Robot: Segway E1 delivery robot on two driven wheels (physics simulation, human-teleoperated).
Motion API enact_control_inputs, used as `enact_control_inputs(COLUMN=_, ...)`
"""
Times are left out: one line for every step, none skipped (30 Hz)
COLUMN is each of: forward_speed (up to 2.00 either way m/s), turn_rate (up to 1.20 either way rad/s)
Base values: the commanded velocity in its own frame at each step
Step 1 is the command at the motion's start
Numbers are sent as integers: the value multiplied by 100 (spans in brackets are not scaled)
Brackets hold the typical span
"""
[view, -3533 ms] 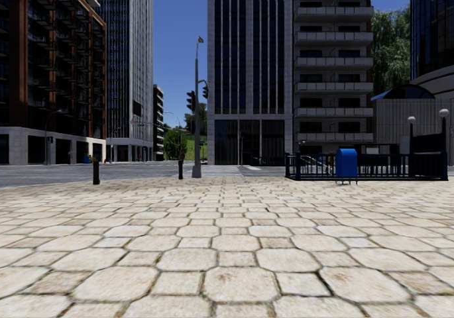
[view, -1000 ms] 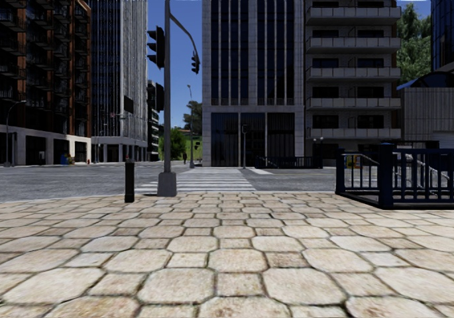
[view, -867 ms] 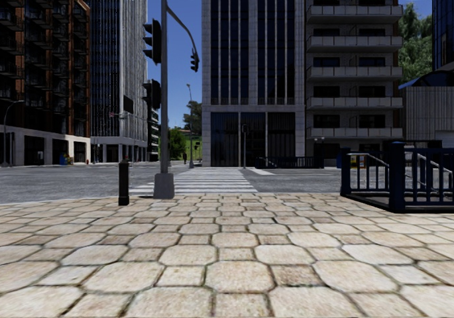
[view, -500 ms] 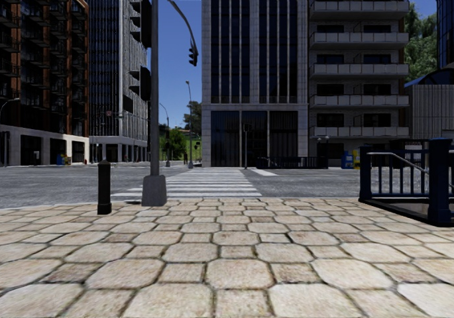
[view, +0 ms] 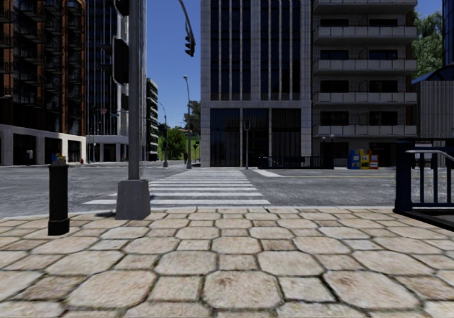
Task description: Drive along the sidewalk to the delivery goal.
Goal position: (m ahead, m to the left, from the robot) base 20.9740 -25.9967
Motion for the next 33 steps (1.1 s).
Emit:
enact_control_inputs(forward_speed=200, turn_rate=0)
enact_control_inputs(forward_speed=200, turn_rate=0)
enact_control_inputs(forward_speed=200, turn_rate=0)
enact_control_inputs(forward_speed=200, turn_rate=0)
enact_control_inputs(forward_speed=200, turn_rate=0)
enact_control_inputs(forward_speed=200, turn_rate=0)
enact_control_inputs(forward_speed=200, turn_rate=0)
enact_control_inputs(forward_speed=200, turn_rate=0)
enact_control_inputs(forward_speed=200, turn_rate=0)
enact_control_inputs(forward_speed=200, turn_rate=0)
enact_control_inputs(forward_speed=200, turn_rate=0)
enact_control_inputs(forward_speed=200, turn_rate=0)
enact_control_inputs(forward_speed=200, turn_rate=0)
enact_control_inputs(forward_speed=200, turn_rate=0)
enact_control_inputs(forward_speed=200, turn_rate=0)
enact_control_inputs(forward_speed=200, turn_rate=0)
enact_control_inputs(forward_speed=200, turn_rate=0)
enact_control_inputs(forward_speed=200, turn_rate=0)
enact_control_inputs(forward_speed=200, turn_rate=0)
enact_control_inputs(forward_speed=200, turn_rate=0)
enact_control_inputs(forward_speed=200, turn_rate=0)
enact_control_inputs(forward_speed=200, turn_rate=0)
enact_control_inputs(forward_speed=200, turn_rate=0)
enact_control_inputs(forward_speed=200, turn_rate=0)
enact_control_inputs(forward_speed=200, turn_rate=0)
enact_control_inputs(forward_speed=200, turn_rate=0)
enact_control_inputs(forward_speed=200, turn_rate=0)
enact_control_inputs(forward_speed=200, turn_rate=0)
enact_control_inputs(forward_speed=200, turn_rate=0)
enact_control_inputs(forward_speed=200, turn_rate=0)
enact_control_inputs(forward_speed=200, turn_rate=0)
enact_control_inputs(forward_speed=200, turn_rate=0)
enact_control_inputs(forward_speed=200, turn_rate=0)
